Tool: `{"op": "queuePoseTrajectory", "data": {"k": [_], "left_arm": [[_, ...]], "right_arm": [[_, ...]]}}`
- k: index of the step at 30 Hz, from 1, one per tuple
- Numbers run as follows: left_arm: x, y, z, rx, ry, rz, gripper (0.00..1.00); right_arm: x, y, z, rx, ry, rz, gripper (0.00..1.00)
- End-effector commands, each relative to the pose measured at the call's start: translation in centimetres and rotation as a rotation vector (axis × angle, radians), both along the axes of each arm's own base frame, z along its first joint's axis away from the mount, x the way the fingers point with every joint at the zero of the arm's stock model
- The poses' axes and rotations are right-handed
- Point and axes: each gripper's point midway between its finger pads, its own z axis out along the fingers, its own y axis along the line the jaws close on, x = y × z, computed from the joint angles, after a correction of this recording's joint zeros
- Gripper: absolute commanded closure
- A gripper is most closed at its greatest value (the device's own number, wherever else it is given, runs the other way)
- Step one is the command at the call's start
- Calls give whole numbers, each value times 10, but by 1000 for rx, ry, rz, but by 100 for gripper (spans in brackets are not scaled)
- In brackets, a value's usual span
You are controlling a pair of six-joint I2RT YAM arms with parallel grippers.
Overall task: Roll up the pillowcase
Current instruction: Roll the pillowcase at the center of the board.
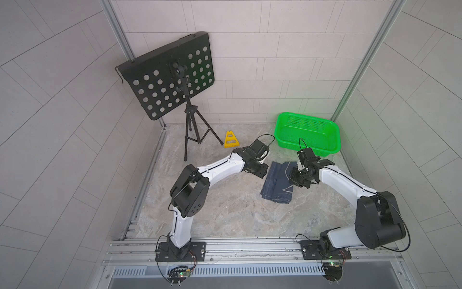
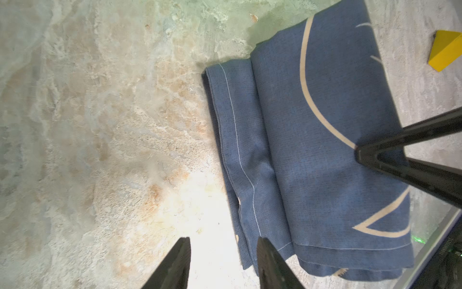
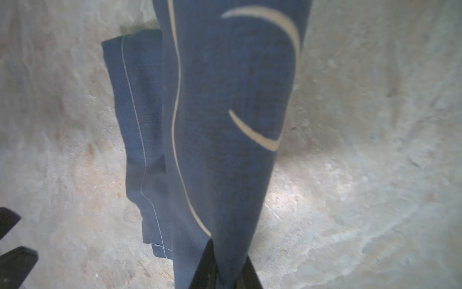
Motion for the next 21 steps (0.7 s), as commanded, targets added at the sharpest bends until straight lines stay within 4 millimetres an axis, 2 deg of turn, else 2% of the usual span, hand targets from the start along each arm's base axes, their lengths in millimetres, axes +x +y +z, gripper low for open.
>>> {"op": "queuePoseTrajectory", "data": {"k": [1,3,5,7,14,21], "left_arm": [[-10,12,-8,28,42,13,49],[-11,15,-10,30,45,17,49],[-13,16,-12,27,47,20,49],[-15,18,-14,28,50,25,49],[-18,34,-11,27,53,53,49],[-19,57,3,7,57,98,49]], "right_arm": [[-11,-9,-1,-136,75,22,77],[-5,-2,5,-165,56,37,72],[0,2,12,-197,49,43,61],[4,11,16,-192,46,57,57],[28,50,25,-148,8,106,56],[49,93,15,-76,8,162,56]]}}
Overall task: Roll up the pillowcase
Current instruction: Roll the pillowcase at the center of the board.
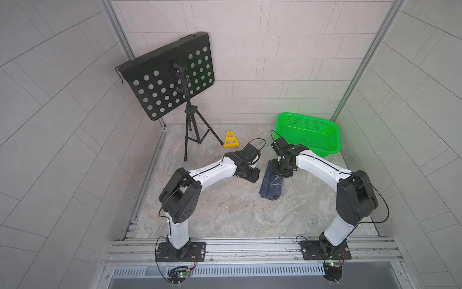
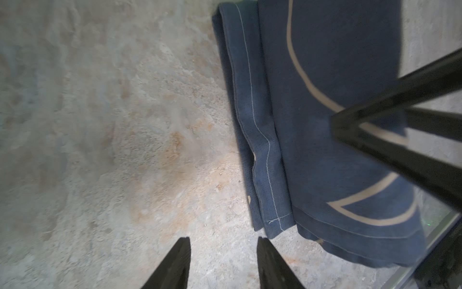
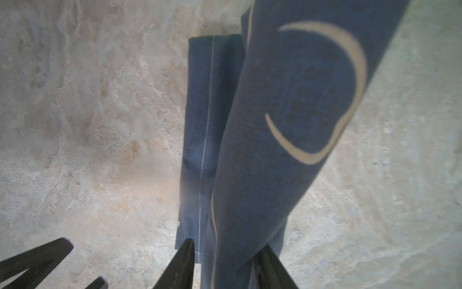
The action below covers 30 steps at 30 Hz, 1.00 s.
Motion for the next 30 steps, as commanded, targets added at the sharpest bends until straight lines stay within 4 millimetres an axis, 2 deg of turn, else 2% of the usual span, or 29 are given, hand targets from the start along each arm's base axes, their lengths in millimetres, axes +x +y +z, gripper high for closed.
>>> {"op": "queuePoseTrajectory", "data": {"k": [1,4,7,10,12,15,18,21,24,28,30], "left_arm": [[-5,12,11,-19,12,29,49],[-7,17,15,-35,17,45,49],[-9,19,17,-46,21,43,49],[-13,10,14,-86,56,29,50],[-15,1,13,-123,79,24,50],[-16,-9,11,-149,95,11,51],[-20,-17,14,-159,95,-13,51],[-23,-23,13,-162,98,-30,51],[-25,-25,2,-144,115,-39,52],[-25,-33,0,-143,106,-58,53],[-27,-36,-6,-120,104,-75,54]], "right_arm": [[9,21,-1,37,2,19,56],[18,37,-1,65,-5,32,55],[21,48,-10,107,14,43,55],[21,52,-16,134,16,51,55],[23,53,-13,152,3,54,55],[30,49,5,199,-39,46,54],[35,36,27,228,-89,28,54],[38,21,34,262,-113,-4,54],[45,23,28,311,-117,-1,57],[64,28,17,362,-144,-1,62],[73,25,4,359,-141,-9,65]]}}
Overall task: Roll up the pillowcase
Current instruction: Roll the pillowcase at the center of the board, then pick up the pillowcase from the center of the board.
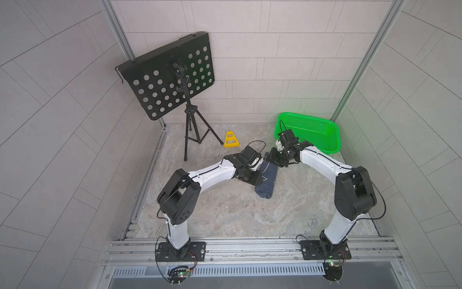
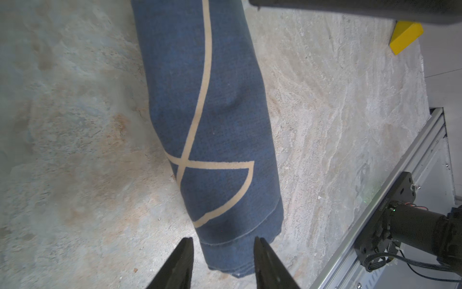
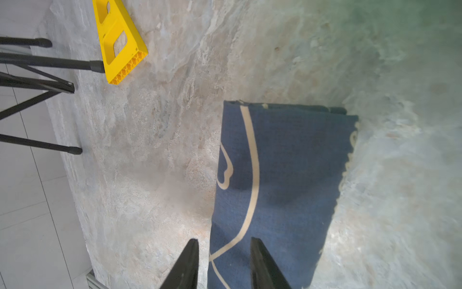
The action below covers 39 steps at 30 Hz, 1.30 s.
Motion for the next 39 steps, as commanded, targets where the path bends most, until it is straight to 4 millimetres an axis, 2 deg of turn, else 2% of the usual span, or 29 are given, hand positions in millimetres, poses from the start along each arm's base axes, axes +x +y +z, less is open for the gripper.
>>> {"op": "queuePoseTrajectory", "data": {"k": [1,7,11,14,18,22,24,26,29,33,36,39], "left_arm": [[1,-11,1,5,-27,-36,55],[-12,-4,-32,128,-36,-98,57],[-18,5,-55,229,-43,-136,58],[-19,10,-65,263,-50,-137,59],[-20,14,-76,292,-41,-142,59],[-23,16,-89,311,-27,-152,59],[-26,18,-92,320,-17,-162,59],[-26,17,-84,310,-19,-167,58],[-22,10,-57,271,-34,-165,57],[-14,1,-12,214,-68,-152,54],[-7,3,10,183,-72,-134,54],[6,5,18,161,-72,-110,54]], "right_arm": [[14,1,-22,30,-1,3,66],[34,-13,-45,49,-23,-34,71],[38,-15,-64,38,-17,-29,71],[34,-21,-83,2,0,-28,72],[21,-32,-111,-52,44,-34,72],[15,-37,-125,-79,61,-23,72],[19,-34,-117,-58,40,-17,71],[25,-31,-93,-29,-9,-11,69],[34,-31,-47,5,-98,-9,62],[22,-42,-5,56,-164,-8,51],[-2,-56,3,87,-172,-13,46],[-30,-66,-3,111,-162,-11,39]]}}
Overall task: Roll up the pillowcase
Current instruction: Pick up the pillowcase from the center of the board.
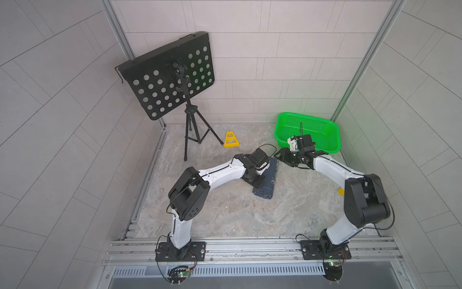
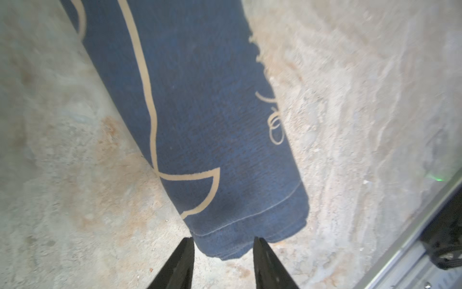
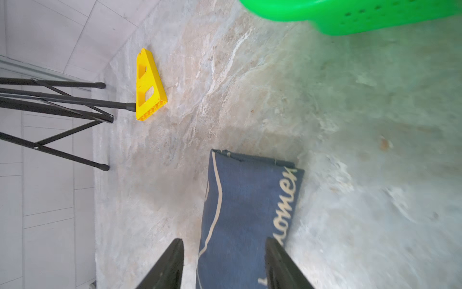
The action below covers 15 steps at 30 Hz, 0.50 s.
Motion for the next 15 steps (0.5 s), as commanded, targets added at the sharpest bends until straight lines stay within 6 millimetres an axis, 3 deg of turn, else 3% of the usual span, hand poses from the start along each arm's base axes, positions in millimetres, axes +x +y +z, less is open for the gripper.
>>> {"op": "queuePoseTrajectory", "data": {"k": [1,3,8,15], "left_arm": [[13,9,19,-14,-3,19,54],[32,6,16,-20,-19,37,54],[82,-5,2,-55,-69,93,55],[104,-22,-26,-65,-44,90,57]], "right_arm": [[-37,-4,-23,33,69,30,37],[-49,-4,-31,97,73,18,34],[-55,7,-50,235,87,-9,31],[-57,23,-82,350,140,-16,29]]}}
